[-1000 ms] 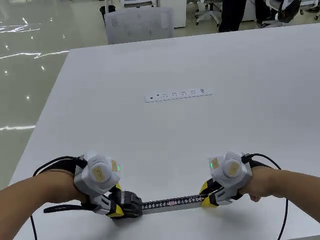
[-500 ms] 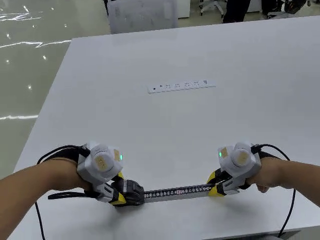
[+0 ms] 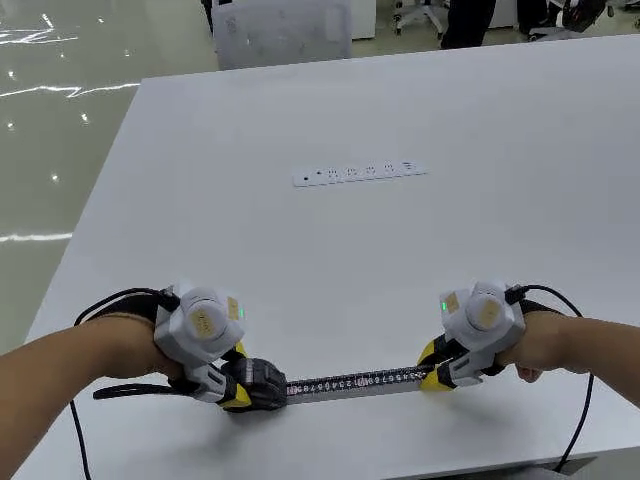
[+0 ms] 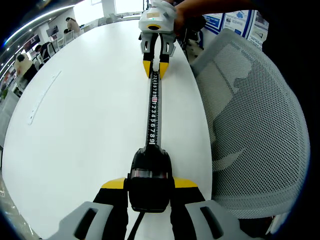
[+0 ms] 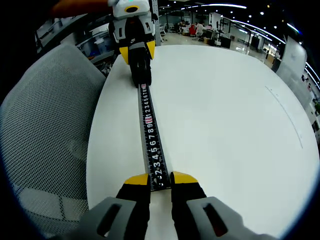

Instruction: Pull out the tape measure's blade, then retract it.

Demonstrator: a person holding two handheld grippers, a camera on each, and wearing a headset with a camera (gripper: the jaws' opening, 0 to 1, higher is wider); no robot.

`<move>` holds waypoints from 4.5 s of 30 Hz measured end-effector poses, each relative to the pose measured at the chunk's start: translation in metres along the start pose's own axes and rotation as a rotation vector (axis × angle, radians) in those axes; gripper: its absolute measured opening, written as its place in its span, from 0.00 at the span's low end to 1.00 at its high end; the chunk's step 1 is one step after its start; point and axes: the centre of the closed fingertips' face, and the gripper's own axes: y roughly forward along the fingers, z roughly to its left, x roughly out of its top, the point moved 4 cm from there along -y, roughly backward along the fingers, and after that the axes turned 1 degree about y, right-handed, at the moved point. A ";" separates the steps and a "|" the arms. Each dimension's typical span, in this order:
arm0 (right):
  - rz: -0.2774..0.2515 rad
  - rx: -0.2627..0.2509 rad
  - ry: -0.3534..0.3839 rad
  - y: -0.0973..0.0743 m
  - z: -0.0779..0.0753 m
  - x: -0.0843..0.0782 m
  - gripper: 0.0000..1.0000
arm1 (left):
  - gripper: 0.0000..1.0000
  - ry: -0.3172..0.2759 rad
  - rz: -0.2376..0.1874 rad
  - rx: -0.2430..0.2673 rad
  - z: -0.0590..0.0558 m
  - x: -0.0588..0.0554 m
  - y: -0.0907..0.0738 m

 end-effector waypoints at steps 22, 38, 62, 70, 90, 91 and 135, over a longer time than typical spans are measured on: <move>0.034 -0.010 0.008 -0.012 -0.005 -0.017 0.13 | 0.28 -0.001 -0.004 0.013 -0.002 -0.001 -0.001; 0.042 -0.010 0.009 -0.018 -0.005 -0.024 0.13 | 0.28 -0.001 -0.008 0.021 -0.002 0.000 -0.001; 0.067 -0.013 -0.005 -0.020 -0.004 -0.024 0.15 | 0.30 0.021 -0.040 0.036 -0.002 0.000 -0.002; 0.023 -0.089 -0.022 -0.018 0.000 -0.019 0.39 | 0.44 -0.185 -0.116 0.149 0.009 -0.003 -0.014; -0.272 -0.424 0.402 -0.110 0.018 -0.055 0.87 | 1.00 -0.673 -0.507 0.406 -0.022 -0.048 -0.064; -0.263 -0.452 0.411 -0.115 0.022 -0.062 0.88 | 1.00 -0.698 -0.516 0.427 -0.023 -0.052 -0.068; -0.277 -0.536 0.454 -0.151 0.062 -0.060 0.95 | 1.00 -0.748 -0.601 0.500 -0.048 -0.078 -0.094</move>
